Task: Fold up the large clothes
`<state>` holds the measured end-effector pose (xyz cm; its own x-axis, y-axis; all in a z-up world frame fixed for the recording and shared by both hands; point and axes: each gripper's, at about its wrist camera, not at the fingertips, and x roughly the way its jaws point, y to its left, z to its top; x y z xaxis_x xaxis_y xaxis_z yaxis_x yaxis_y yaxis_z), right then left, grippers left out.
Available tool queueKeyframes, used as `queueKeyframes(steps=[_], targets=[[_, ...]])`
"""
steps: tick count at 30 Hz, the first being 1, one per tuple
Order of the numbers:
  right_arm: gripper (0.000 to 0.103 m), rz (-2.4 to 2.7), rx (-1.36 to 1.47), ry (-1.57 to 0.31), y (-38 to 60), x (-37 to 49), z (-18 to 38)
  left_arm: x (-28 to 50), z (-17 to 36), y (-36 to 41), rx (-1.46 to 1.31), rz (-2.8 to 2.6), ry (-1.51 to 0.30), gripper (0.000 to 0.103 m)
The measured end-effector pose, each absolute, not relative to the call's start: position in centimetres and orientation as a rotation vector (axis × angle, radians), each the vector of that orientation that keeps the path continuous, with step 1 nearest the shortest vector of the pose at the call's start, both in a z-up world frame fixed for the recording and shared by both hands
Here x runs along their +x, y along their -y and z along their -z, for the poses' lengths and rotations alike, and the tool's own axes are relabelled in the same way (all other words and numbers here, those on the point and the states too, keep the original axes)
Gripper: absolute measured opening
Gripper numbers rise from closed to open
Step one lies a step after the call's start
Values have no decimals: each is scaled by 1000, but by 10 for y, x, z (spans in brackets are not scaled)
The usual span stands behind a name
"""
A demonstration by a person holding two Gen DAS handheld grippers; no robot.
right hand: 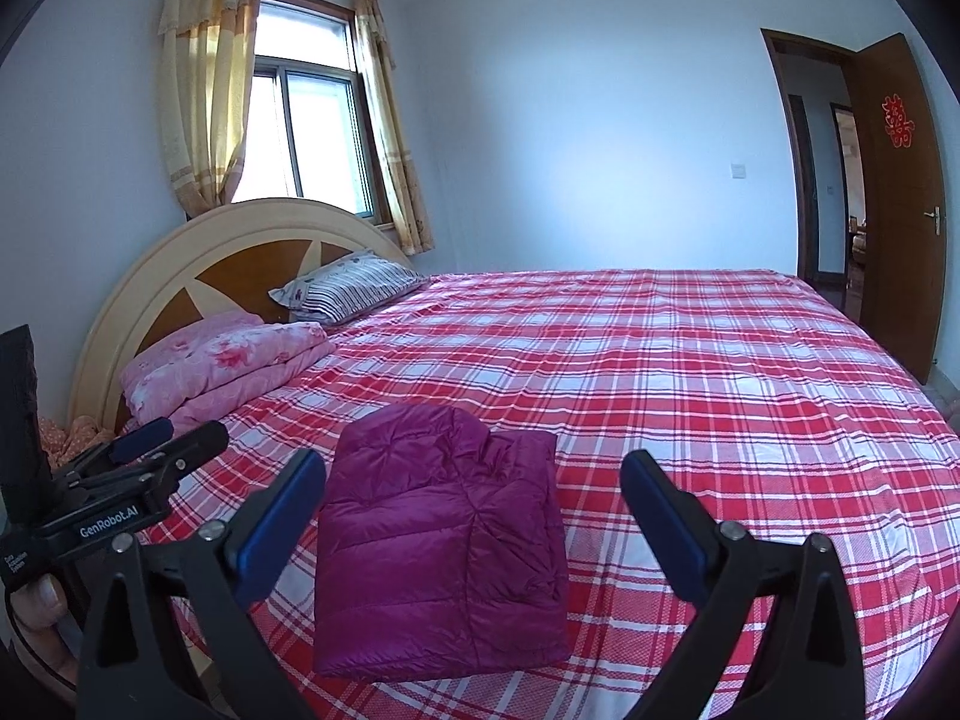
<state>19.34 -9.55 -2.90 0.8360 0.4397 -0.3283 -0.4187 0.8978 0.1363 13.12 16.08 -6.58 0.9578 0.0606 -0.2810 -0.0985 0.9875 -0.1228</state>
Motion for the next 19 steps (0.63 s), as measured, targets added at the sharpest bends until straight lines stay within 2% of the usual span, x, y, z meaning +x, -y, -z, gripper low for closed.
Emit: queueKeyframes(steps=[6, 19], targets=[[101, -459, 57, -349, 94, 192, 28, 131, 66, -158, -109, -110, -266, 101], [101, -462, 48, -372, 91, 194, 35, 133, 73, -153, -80, -113, -262, 101]])
